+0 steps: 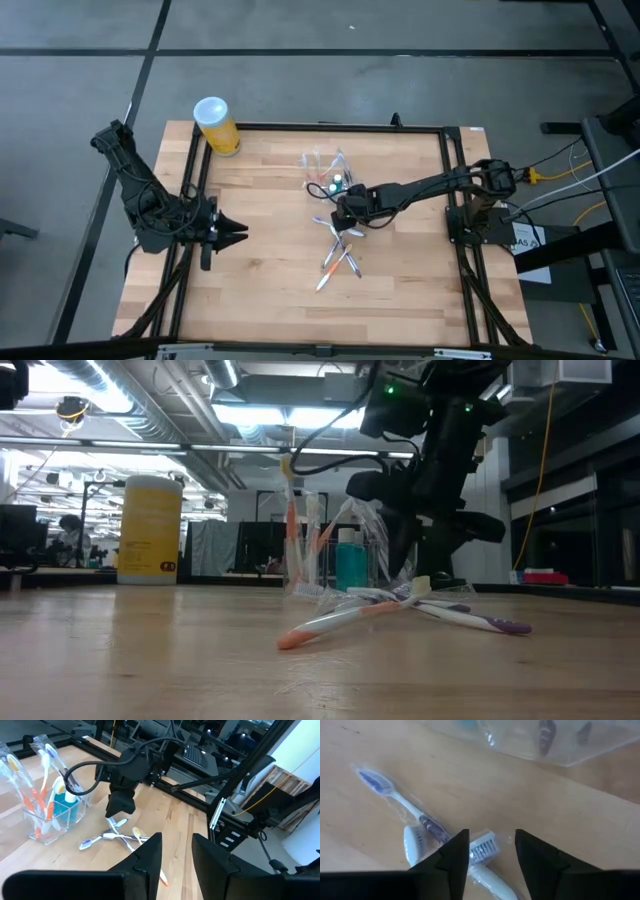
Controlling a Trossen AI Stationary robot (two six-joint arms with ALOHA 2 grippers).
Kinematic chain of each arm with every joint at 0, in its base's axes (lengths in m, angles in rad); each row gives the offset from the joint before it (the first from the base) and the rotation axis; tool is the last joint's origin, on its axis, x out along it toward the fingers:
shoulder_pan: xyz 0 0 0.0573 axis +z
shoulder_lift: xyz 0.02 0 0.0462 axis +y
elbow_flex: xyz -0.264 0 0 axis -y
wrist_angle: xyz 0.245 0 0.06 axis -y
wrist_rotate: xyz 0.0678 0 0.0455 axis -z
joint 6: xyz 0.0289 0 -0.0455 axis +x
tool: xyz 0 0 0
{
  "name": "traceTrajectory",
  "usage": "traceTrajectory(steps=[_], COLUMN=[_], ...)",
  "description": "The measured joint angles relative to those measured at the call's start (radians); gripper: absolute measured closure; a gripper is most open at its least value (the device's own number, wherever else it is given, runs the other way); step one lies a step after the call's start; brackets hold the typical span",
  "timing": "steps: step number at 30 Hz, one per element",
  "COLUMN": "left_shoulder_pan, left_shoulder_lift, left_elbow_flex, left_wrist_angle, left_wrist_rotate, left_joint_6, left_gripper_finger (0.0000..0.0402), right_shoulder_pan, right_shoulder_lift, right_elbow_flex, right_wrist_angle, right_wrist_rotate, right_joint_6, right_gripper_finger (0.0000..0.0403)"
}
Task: Pick & Place toothbrushing station
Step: Put the violet toothbrush into the transparent organizer
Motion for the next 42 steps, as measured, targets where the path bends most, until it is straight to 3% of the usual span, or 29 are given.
traceTrajectory(steps=[9, 16, 27, 33, 42], left_shoulder_pan=[0.0, 0.0, 0.0, 0.0, 0.0], left_shoulder_lift=[0.0, 0.0, 0.0, 0.0, 0.0], left_elbow_flex=[0.0, 0.0, 0.0, 0.0, 0.0], left_wrist_angle=[0.013, 0.033, 0.036, 0.036, 0.039], left_wrist_rotate=[0.003, 0.003, 0.01, 0.009, 0.003], left_joint_6=[0.021, 0.044, 0.052, 0.053, 0.053], left_gripper_finger=[0.03, 0.03, 0.03, 0.03, 0.03], right_shoulder_pan=[0.006, 0.015, 0.126, 0.244, 0.319], right_shoulder_lift=[0.001, 0.001, -0.057, -0.135, -0.159], right_elbow_flex=[0.0, 0.0, -0.001, 0.021, 0.28], right_wrist_angle=[-0.002, -0.001, -0.025, -0.087, -0.438], right_wrist_rotate=[0.007, 0.037, 0.14, 0.302, 0.606], right_joint_6=[-0.011, -0.054, 0.013, 0.133, 0.187], right_gripper_finger=[0.0288, 0.0392, 0.0401, 0.0401, 0.0402])
